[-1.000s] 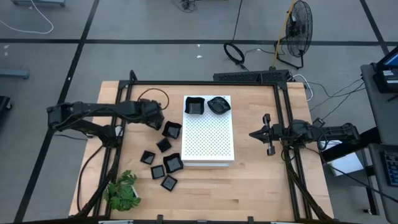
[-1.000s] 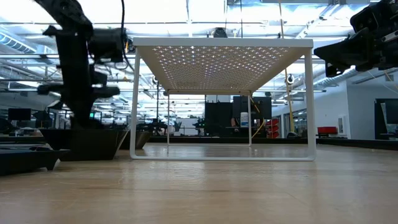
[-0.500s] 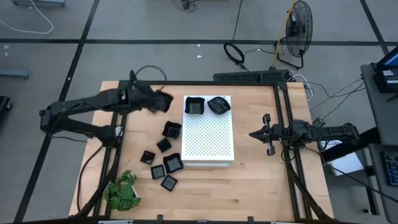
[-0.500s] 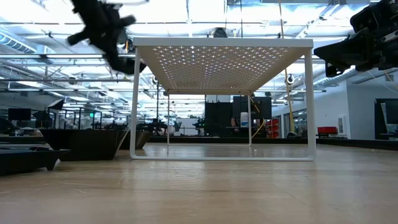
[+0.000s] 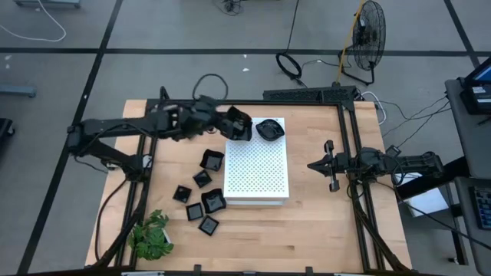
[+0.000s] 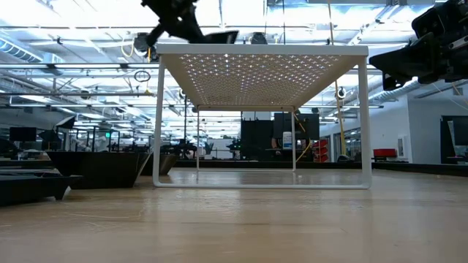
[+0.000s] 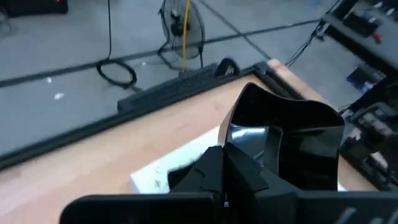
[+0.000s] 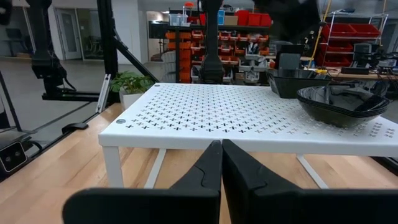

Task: Pick & Place Mini shaped plates
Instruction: Stack the black distorted square plate on top of the other black distorted square plates on the shelf

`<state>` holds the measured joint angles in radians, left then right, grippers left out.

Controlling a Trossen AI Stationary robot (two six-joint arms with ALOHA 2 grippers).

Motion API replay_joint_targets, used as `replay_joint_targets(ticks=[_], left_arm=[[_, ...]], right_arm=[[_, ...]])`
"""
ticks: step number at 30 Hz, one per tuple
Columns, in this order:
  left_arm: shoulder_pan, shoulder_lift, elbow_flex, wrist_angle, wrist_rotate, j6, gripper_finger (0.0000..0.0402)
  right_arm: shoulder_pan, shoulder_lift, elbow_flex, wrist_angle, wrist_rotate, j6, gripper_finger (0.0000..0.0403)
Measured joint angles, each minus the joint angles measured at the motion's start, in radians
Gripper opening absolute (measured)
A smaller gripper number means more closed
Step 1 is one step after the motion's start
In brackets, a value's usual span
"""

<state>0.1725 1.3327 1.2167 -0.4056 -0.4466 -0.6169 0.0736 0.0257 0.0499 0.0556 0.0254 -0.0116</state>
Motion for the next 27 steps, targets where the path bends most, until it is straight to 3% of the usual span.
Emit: replay_joint_targets(ticks=[7, 18, 27], left_arm=[[-0.046, 0.105, 0.000, 0.124, -0.132, -0.041, 0.0006], [-0.101, 0.122, -0.001, 0.116, -0.265, -0.078, 0.0010], [-0.108, 0.122, -0.001, 0.084, -0.294, -0.104, 0.0020]], right_arm=[[0.000, 0.000, 0.000, 0.000, 0.000, 0.000, 0.0000], [0.000, 0.000, 0.000, -0.001, 0.000, 0.000, 0.0000], [0.000, 0.000, 0.000, 0.000, 0.000, 0.000, 0.0000]])
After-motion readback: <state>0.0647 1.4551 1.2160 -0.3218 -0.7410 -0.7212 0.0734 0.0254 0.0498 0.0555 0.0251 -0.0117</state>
